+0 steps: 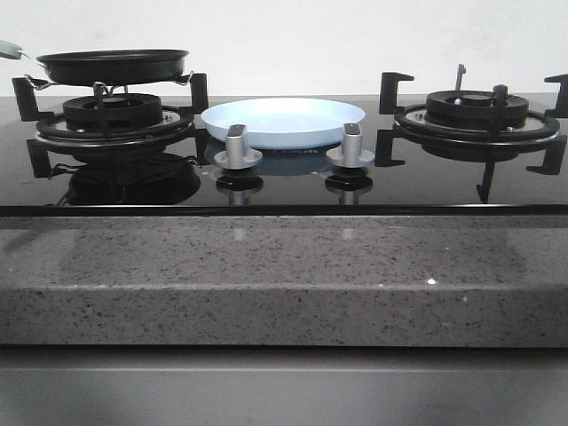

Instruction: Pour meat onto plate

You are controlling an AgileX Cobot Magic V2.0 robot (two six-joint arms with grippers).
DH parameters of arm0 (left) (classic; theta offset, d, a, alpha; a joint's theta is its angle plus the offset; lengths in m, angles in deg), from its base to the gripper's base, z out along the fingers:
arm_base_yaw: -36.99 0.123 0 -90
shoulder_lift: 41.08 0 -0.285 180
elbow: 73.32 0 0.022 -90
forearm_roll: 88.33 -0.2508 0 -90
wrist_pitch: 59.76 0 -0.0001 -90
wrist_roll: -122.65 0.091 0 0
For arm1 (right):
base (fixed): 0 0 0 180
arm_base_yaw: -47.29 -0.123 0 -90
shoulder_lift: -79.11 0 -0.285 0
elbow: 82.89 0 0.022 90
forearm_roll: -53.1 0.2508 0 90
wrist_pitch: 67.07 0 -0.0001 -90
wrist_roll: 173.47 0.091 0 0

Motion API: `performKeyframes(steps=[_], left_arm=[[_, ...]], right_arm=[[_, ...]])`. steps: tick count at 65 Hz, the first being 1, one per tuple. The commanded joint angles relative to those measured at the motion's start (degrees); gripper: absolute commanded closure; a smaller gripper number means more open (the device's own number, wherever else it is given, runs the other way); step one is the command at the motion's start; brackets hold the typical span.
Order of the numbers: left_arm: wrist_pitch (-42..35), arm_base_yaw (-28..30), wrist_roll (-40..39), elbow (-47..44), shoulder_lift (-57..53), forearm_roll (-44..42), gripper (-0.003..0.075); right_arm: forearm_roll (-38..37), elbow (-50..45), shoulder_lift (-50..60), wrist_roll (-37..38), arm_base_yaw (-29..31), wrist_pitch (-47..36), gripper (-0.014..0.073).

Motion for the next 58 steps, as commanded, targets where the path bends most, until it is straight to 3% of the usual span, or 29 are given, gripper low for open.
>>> performKeyframes(steps=[1,26,32,40,46,51,58], left_arm=[[-3.00,0.03,0.19,2.06,3.17,0.43,0.0741],[-3.21,0.03,0.19,2.06,10.98,0.79,0.0736],[-3.21,0.03,0.19,2.06,11.88,0.79,0.0644],[-3.64,0.03,0.19,2.06,12.39,0.79,0.0347],[-3.68,0.03,0.19,2.06,12.39,0.79,0.0165],[-3.47,0.03,0.19,2.06,12.39,0.79,0.0147],[-3.49,-0.10,0.19,2.06,12.39,0.79,0.0165]], right_arm=[[-0.52,1.77,-3.23,-0.56,0.42,-2.29,0.0664],[-0.34,0.97,-7.32,-0.56,0.42,-2.33,0.0664],[-0.34,0.97,-7.32,-0.72,0.42,-1.59,0.0656],[-0.34,0.97,-7.32,-1.97,0.42,-0.41,0.0494],[-0.28,1.17,-7.39,-2.66,0.42,-0.34,0.0224],[1.26,1.96,-8.19,-2.66,0.30,0.35,0.0095],[6.22,5.07,-11.86,-6.61,-0.66,3.80,0.0095]])
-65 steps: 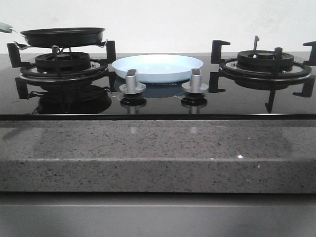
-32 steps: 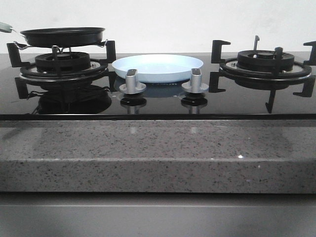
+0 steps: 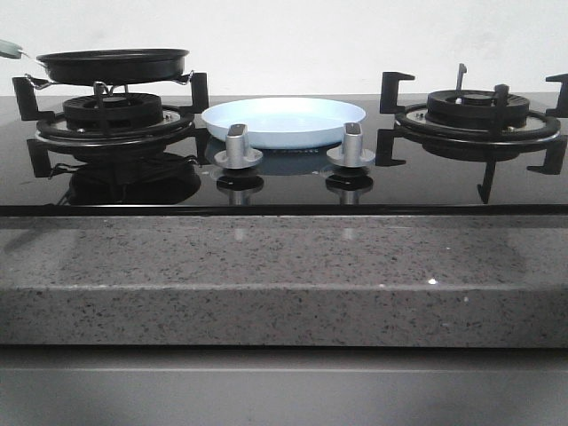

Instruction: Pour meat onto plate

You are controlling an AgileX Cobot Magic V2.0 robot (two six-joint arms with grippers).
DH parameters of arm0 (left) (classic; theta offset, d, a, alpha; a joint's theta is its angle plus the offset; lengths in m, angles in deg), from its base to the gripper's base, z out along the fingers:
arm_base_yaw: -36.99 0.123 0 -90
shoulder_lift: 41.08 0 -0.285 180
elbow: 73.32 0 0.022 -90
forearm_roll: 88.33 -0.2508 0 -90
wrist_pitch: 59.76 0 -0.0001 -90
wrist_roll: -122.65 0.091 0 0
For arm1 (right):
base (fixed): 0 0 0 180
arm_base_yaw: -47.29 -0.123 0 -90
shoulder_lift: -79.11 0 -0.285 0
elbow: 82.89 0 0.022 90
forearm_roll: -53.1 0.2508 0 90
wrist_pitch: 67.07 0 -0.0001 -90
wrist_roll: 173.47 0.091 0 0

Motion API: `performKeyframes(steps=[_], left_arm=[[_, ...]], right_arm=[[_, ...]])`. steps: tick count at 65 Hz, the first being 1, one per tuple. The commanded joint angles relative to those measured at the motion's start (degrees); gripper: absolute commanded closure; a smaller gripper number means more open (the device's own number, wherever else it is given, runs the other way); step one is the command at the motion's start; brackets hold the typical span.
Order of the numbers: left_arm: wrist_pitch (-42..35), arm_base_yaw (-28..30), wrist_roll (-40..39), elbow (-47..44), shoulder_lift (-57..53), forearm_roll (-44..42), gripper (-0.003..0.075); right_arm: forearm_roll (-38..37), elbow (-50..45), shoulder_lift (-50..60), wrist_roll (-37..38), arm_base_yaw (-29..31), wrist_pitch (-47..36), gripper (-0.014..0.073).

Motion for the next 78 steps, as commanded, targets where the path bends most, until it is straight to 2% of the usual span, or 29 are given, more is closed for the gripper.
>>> performKeyframes(steps=[1,14,31,53,78], left_arm=[[-4.52,-0.10,-0.13,2.06,0.25,0.67,0.0170],[-4.47,-0.22,-0.13,2.06,0.25,0.67,0.0211],[-4.47,-4.27,-0.10,2.06,0.25,-0.39,0.0228],[-4.47,-5.10,-0.10,2.06,0.25,-1.27,0.0228],[-4.47,-5.10,-0.10,2.06,0.25,-1.34,0.0228]], right_arm=[[4.70,4.49,-3.73,-4.34,-0.76,-0.83,0.0099],[15.86,12.86,-15.52,-15.46,-5.98,4.23,0.0123],[15.71,23.57,-31.96,-16.81,-14.45,3.17,0.0123],[15.34,40.87,-52.56,-16.81,-14.70,5.38,0.0123],[15.39,62.62,-73.31,-15.14,-14.51,15.70,0.0132]])
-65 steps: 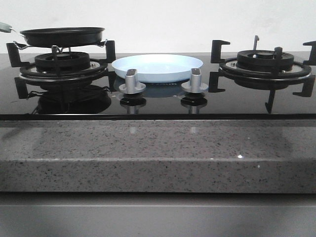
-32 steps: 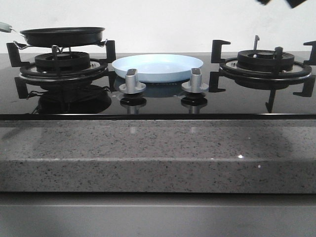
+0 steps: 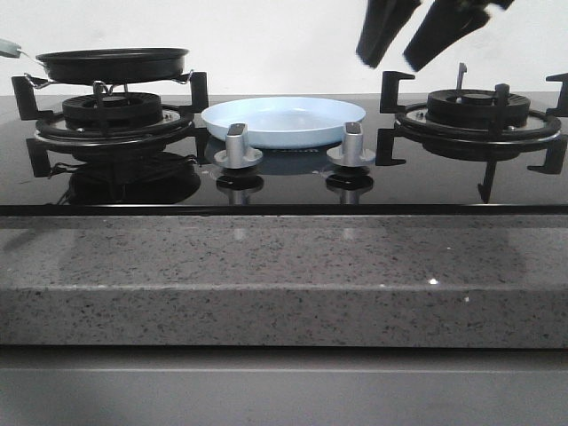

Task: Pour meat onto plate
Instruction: 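Lower the right gripper to the light blue plate's rim and grasp it, then lift the plate with the right gripper and hold it beside the pan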

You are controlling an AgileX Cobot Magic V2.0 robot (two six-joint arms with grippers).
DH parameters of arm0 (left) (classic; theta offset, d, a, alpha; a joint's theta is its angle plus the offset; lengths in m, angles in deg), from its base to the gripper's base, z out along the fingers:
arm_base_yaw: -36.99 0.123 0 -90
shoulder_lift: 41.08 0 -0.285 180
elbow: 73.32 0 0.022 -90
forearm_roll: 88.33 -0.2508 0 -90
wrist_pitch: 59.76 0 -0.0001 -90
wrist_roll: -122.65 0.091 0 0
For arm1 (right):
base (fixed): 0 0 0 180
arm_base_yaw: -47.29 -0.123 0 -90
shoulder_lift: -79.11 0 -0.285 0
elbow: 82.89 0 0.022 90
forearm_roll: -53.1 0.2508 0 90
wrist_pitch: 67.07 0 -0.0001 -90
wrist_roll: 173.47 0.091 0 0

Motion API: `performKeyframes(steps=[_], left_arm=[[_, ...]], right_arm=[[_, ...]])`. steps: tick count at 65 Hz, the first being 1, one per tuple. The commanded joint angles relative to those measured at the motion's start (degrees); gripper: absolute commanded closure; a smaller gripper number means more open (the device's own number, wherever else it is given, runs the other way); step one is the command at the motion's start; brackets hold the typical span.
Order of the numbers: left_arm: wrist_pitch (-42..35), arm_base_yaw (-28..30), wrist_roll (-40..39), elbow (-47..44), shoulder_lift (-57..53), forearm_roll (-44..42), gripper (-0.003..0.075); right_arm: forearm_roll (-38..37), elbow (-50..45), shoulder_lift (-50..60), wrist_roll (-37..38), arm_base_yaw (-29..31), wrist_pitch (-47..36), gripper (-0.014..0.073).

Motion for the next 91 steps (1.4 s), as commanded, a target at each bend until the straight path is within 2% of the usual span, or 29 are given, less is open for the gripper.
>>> performKeyframes(steps=[1,15,31,61,68,77,91], left_arm=[[-4.47,-0.44,-0.10,2.06,0.25,0.13,0.0228],[-4.34,-0.44,-0.10,2.06,0.25,0.13,0.0228],[-4.07,-0.44,-0.10,2.06,0.25,0.13,0.0228],[-4.07,-0.44,-0.10,2.06,0.25,0.13,0.0228],[-4.07,-0.44,-0.10,2.06,0.25,0.13,0.0228],[-4.07,-0.44,-0.10,2.06,0.25,0.13,0.0228],[-4.07,-0.44,-0.10,2.06,0.25,0.13,0.0228]], right_arm=[[0.72,7.04,-1.32,0.28,0.16,1.42,0.0136],[-0.69,17.13,-9.38,0.28,0.16,5.62,0.0202],[-2.41,23.29,-14.95,0.28,0.16,6.01,0.0204],[-2.52,24.96,-18.59,0.28,0.16,5.29,0.0208],[-2.52,24.96,-18.86,0.28,0.16,5.42,0.0291],[-2.52,24.96,-18.86,0.28,0.16,4.96,0.0455],[-2.47,24.96,-18.86,1.69,0.16,2.64,0.0617]])
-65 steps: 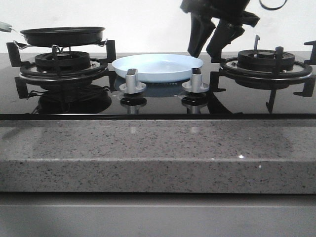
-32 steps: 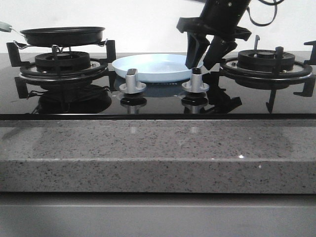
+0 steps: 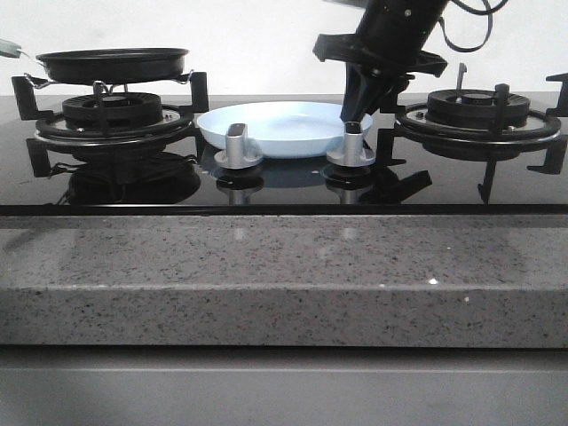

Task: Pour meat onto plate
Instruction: 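Lift the plate with the right gripper and hold it beside the pan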

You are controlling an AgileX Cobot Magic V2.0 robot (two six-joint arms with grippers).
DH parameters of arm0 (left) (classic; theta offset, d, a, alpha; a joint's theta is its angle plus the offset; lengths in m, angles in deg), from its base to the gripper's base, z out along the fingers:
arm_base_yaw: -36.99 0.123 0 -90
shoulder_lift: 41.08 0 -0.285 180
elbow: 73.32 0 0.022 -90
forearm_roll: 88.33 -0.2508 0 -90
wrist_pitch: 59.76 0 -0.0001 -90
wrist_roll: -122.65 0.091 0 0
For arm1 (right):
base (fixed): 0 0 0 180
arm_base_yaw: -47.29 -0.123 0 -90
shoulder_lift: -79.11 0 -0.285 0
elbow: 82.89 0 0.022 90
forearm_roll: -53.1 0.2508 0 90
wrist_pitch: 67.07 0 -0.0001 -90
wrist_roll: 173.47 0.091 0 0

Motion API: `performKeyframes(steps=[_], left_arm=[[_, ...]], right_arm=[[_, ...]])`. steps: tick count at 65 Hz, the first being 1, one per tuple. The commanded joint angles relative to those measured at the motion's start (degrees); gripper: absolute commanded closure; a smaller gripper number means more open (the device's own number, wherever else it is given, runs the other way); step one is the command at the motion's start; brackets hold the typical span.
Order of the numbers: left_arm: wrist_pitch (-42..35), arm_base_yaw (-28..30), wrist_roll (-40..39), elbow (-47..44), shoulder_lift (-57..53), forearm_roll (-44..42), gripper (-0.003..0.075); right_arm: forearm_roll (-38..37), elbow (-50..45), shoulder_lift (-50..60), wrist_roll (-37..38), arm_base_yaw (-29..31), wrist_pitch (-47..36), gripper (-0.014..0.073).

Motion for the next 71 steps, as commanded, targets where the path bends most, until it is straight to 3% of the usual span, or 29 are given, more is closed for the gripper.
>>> performKeyframes(steps=[1,6,18,38,71], left_arm=[[-4.07,-0.44,-0.10,2.06,0.25,0.13,0.0228],[-4.07,-0.44,-0.10,2.06,0.25,0.13,0.0228],[-4.07,-0.44,-0.10,2.06,0.25,0.13,0.0228],[-4.07,-0.44,-0.10,2.06,0.25,0.13,0.0228],[-4.07,-0.44,-0.10,2.06,0.25,0.13,0.0228]], right_arm=[[0.16,1.60,3.26,0.38,0.16,-2.66,0.0631],[0.61,1.60,3.26,1.92,0.16,-3.22,0.0667],[1.63,1.60,4.84,2.84,0.17,-3.35,0.0663],[2.05,0.19,15.82,4.45,0.11,-3.42,0.0663],[4.51,-40.24,41.36,1.07,-5.58,-22.91,0.0663]])
